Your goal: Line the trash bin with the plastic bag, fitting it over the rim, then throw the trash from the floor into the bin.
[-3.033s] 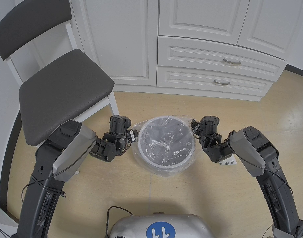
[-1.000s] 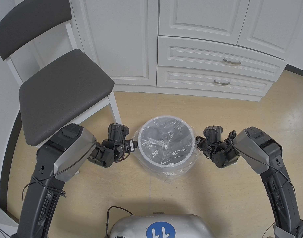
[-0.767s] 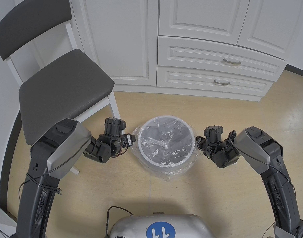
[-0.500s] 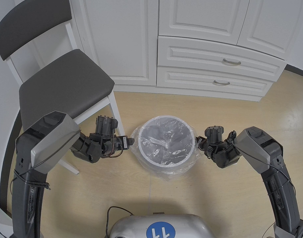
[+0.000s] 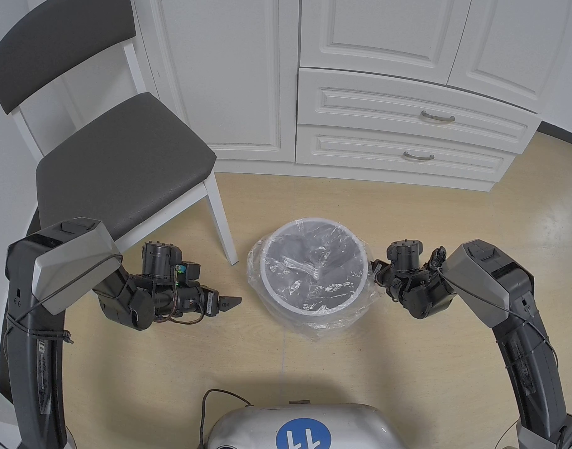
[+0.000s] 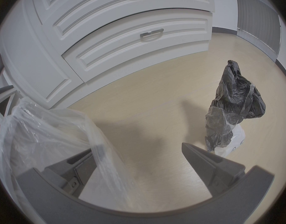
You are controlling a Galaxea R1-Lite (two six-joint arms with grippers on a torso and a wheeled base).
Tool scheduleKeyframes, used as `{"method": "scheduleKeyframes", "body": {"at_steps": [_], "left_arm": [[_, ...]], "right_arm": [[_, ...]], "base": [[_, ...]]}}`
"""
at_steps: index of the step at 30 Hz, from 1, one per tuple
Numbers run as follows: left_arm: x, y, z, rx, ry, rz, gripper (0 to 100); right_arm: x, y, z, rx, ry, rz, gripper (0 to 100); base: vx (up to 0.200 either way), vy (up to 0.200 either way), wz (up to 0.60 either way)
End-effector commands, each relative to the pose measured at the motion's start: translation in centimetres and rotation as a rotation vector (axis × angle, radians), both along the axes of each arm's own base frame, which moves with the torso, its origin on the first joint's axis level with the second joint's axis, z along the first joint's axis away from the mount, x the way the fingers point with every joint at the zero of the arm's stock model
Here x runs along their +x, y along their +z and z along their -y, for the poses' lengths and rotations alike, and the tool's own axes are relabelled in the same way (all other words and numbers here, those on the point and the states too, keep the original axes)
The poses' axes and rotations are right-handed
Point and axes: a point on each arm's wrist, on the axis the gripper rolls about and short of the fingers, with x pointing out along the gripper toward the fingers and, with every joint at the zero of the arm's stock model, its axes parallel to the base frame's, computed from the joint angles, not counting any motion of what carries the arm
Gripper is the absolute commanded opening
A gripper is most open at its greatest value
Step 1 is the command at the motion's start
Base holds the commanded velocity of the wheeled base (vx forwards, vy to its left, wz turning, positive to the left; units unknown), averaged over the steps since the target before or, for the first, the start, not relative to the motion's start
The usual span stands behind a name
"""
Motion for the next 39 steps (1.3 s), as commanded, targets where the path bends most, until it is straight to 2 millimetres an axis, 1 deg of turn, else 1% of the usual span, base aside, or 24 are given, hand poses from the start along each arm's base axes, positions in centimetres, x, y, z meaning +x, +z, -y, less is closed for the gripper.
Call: {"method": "scheduleKeyframes", "body": {"at_steps": [1, 2, 3, 5, 8, 10, 12, 14, 15, 21, 25, 26, 30, 31, 37, 39], "left_arm": [[1.0, -1.9, 0.4, -0.004, 0.004, -0.005, 100], [1.0, -2.0, 0.5, -0.004, 0.003, -0.002, 100], [1.5, -2.6, 0.9, -0.013, 0.006, 0.025, 100], [1.8, -2.9, 1.5, -0.051, 0.034, 0.055, 100], [2.2, -2.8, 2.6, -0.122, 0.081, 0.088, 100], [2.5, -2.8, 3.1, -0.140, 0.092, 0.101, 100], [3.0, -3.6, 3.5, -0.128, 0.122, 0.113, 100], [3.1, -3.8, 3.5, -0.120, 0.132, 0.114, 100], [3.3, -4.4, 3.8, -0.100, 0.157, 0.111, 100], [3.6, -4.6, 4.2, -0.093, 0.157, 0.097, 100], [5.1, -5.6, 4.6, -0.081, 0.206, 0.127, 100], [5.6, -5.9, 5.0, -0.067, 0.236, 0.136, 100], [6.5, -5.8, 5.6, -0.048, 0.298, 0.128, 100], [6.5, -5.7, 5.9, -0.049, 0.304, 0.128, 100], [6.5, -5.8, 6.0, -0.053, 0.308, 0.134, 100], [6.4, -5.5, 6.0, -0.062, 0.316, 0.131, 100]], "right_arm": [[-0.1, -0.3, -0.1, 0.000, 0.001, -0.004, 100], [-0.1, -0.3, -0.1, 0.000, 0.001, -0.004, 100], [0.0, -0.3, -0.1, 0.001, 0.002, -0.001, 100], [0.0, -0.4, -0.1, 0.001, 0.003, -0.001, 100], [-0.1, -0.4, -0.2, -0.001, 0.004, -0.002, 100], [-0.1, -0.6, -0.1, -0.003, 0.003, -0.005, 100], [0.0, -1.1, 0.0, -0.007, 0.002, -0.013, 100], [0.1, -1.1, 0.1, -0.006, 0.000, -0.011, 100], [0.3, -1.6, 0.6, -0.017, -0.009, -0.016, 100], [0.6, -1.7, 0.9, -0.022, -0.014, -0.026, 100], [1.1, -1.8, 1.0, -0.031, -0.027, -0.049, 100], [1.3, -1.8, 1.2, -0.037, -0.041, -0.051, 100], [1.5, -1.9, 1.2, -0.041, -0.060, -0.080, 100], [1.5, -1.9, 1.2, -0.044, -0.060, -0.091, 100], [1.5, -1.9, 1.2, -0.046, -0.070, -0.131, 100], [1.5, -2.0, 1.2, -0.042, -0.083, -0.124, 100]], "base": [[0.000, 0.000, 0.00], [0.000, 0.000, 0.00], [0.000, 0.000, 0.00], [0.000, 0.000, 0.00], [0.000, 0.000, 0.00], [0.000, 0.000, 0.00], [0.000, 0.000, 0.00], [0.000, 0.000, 0.00], [0.000, 0.000, 0.00], [0.000, 0.000, 0.00], [0.000, 0.000, 0.00], [0.000, 0.000, 0.00], [0.000, 0.000, 0.00], [0.000, 0.000, 0.00], [0.000, 0.000, 0.00], [0.000, 0.000, 0.00]]}}
